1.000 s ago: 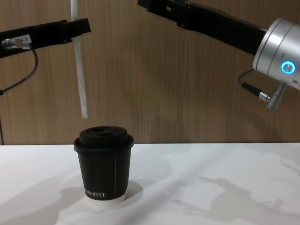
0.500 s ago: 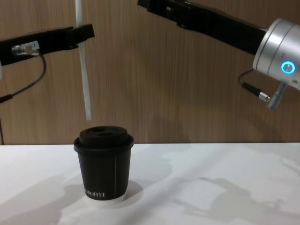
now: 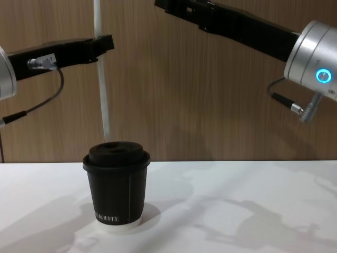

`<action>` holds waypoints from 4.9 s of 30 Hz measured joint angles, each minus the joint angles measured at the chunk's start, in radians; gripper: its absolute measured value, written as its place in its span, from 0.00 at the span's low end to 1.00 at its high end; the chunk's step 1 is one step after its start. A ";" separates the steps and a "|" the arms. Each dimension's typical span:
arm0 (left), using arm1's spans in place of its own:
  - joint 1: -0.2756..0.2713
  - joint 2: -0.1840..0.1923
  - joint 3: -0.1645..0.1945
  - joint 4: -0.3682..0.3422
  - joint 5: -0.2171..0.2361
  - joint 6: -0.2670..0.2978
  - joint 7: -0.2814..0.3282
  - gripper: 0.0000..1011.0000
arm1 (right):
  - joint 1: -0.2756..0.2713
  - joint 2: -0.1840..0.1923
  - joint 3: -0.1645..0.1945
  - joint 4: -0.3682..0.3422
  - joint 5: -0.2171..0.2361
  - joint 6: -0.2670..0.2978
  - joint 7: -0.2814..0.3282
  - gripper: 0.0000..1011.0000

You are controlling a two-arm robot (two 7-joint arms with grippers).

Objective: Pick up the straw with one hand, pass it to the other hand, and insert it into the cup.

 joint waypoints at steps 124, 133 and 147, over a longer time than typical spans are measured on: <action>0.185 -0.031 -0.083 -0.111 0.070 -0.018 -0.053 0.99 | -0.011 0.055 -0.001 -0.055 -0.009 0.028 0.003 0.99; 0.208 -0.030 -0.081 -0.134 0.070 -0.021 -0.051 0.99 | -0.069 0.139 0.030 -0.143 0.013 0.060 0.030 0.99; 0.218 -0.042 -0.068 -0.137 0.077 -0.029 -0.052 0.99 | -0.184 0.227 0.079 -0.261 0.079 0.114 0.037 0.99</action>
